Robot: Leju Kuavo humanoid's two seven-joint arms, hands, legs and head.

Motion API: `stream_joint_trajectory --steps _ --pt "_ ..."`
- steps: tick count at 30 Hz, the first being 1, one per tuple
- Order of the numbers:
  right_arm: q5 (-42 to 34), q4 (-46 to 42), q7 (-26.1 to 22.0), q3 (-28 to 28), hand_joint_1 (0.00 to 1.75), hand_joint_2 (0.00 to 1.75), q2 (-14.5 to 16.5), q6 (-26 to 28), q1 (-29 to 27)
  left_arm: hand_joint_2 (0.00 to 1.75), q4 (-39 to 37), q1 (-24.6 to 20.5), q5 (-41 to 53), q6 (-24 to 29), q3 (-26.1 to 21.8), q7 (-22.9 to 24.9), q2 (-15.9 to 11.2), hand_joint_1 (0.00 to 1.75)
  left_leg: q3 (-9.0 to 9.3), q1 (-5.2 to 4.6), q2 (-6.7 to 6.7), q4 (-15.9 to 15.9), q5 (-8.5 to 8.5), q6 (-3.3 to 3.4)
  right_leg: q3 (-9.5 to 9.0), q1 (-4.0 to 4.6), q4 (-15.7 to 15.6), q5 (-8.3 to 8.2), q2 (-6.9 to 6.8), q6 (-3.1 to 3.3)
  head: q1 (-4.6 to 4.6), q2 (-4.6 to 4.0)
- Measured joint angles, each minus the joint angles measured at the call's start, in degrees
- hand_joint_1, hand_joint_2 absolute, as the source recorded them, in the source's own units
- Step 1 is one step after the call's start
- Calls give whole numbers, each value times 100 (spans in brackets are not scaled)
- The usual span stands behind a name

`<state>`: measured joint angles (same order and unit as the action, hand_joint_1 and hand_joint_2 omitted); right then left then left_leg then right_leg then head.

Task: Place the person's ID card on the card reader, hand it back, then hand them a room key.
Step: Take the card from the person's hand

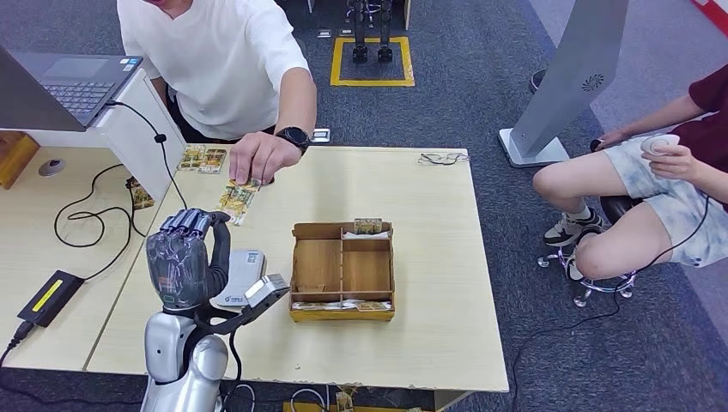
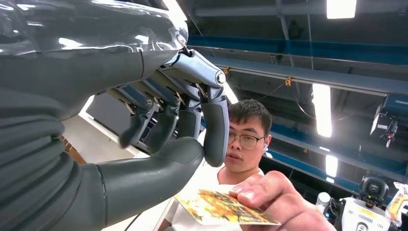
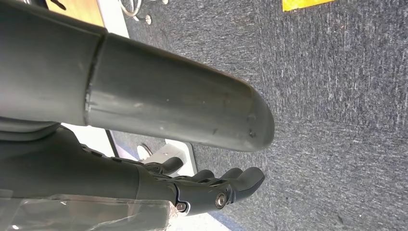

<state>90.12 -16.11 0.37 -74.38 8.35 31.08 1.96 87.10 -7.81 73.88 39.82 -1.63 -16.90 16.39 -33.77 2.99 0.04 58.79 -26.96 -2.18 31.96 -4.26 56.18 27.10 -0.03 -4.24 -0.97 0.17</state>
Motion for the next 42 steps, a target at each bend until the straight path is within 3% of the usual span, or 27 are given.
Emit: stream_joint_trajectory --steps 12,16,17,32,42 --pt "-3 8 -69 0 0 0 -10 28 -1 175 67 -6 -578 2 -9 -426 3 175 0 0 0 0 0 0 0 0 0 0 0 0 0 0" --pt "-15 9 -100 1 0 0 -23 52 -1 175 110 -6 -726 2 -10 -521 5 5 0 0 0 0 0 0 -1 0 0 0 0 0 0 0" --pt "-17 9 -109 1 0 0 -27 59 -1 175 116 -6 -758 2 -11 -522 7 0 0 0 0 0 0 0 -1 0 0 0 0 0 1 0" --pt "-17 14 -135 0 0 0 -47 98 0 175 148 0 -875 2 -92 -522 15 0 0 0 0 0 0 0 0 0 0 0 0 0 -1 0" --pt "-17 42 -211 0 0 0 -61 101 4 175 255 12 -463 2 -201 -481 15 0 0 0 0 0 0 0 0 0 0 0 0 0 -1 0"
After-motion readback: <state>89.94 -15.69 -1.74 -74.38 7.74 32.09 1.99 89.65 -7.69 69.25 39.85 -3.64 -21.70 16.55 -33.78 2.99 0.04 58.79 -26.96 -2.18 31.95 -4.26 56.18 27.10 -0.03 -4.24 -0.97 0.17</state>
